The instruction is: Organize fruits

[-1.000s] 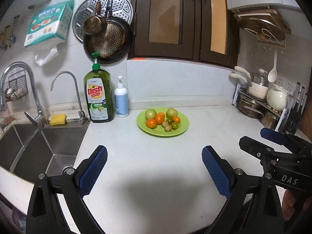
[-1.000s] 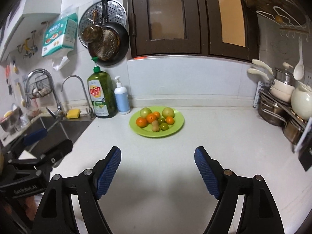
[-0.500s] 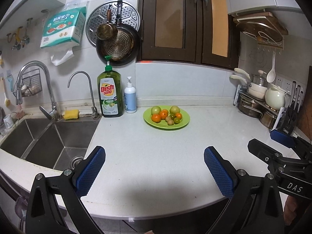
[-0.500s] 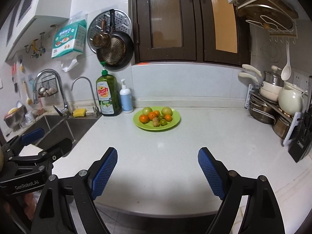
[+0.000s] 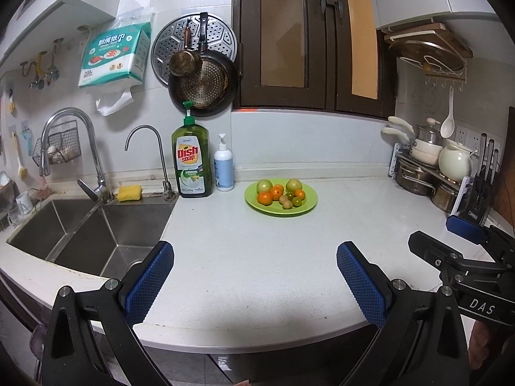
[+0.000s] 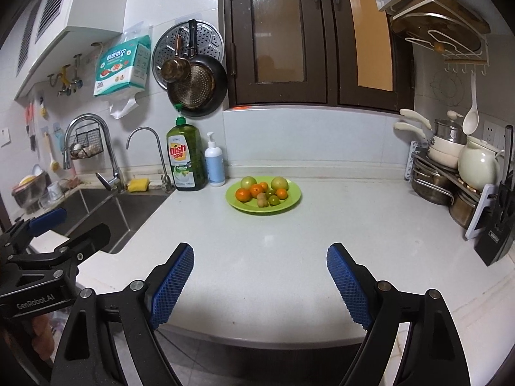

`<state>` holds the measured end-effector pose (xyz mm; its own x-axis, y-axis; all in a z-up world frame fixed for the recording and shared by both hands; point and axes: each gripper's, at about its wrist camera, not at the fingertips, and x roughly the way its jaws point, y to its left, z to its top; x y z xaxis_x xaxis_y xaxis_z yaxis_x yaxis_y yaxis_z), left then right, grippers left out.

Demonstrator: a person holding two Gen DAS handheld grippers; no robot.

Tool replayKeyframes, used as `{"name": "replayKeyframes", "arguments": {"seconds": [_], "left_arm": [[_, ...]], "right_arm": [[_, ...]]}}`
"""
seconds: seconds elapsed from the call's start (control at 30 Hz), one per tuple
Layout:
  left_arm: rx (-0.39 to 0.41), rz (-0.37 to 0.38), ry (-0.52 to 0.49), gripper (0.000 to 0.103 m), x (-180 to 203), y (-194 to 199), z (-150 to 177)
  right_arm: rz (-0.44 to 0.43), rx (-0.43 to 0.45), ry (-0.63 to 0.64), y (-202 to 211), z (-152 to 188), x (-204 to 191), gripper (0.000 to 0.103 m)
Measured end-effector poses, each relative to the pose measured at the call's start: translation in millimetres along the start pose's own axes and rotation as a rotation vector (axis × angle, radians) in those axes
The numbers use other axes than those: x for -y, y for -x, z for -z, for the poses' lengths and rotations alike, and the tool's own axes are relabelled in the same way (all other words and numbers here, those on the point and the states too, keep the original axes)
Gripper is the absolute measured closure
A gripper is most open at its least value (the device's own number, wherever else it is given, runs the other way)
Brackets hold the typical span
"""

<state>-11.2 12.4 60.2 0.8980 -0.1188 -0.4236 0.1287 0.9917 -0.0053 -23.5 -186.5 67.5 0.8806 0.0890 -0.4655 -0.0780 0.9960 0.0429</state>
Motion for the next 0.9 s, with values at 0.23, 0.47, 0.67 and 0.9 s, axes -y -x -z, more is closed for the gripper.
{"name": "replayKeyframes", "arguments": {"seconds": [0.23, 0.47, 0.67, 0.9], "left_arm": [[0.003, -0.007, 0.002, 0.0, 1.7, 0.1, -0.4], [0.008, -0.01, 0.005, 0.0, 0.4, 2.6, -0.3], [0.008, -0.015, 0.007, 0.0, -0.5, 4.7, 0.8], [0.0, -0.016, 0.012, 0.0, -3.6, 5.2, 2.5]], "right_arm": [[-0.002, 0.0, -0.003, 1.0, 0.4, 0.6, 0.017], [0.0, -0.001, -0.001, 2.2, 2.0, 1.2, 0.018], [-0.002, -0.001, 0.001, 3.1, 2.2, 1.0, 0.018], [-0.004, -0.003, 0.005, 2.3, 1.8, 0.6, 0.018]]}}
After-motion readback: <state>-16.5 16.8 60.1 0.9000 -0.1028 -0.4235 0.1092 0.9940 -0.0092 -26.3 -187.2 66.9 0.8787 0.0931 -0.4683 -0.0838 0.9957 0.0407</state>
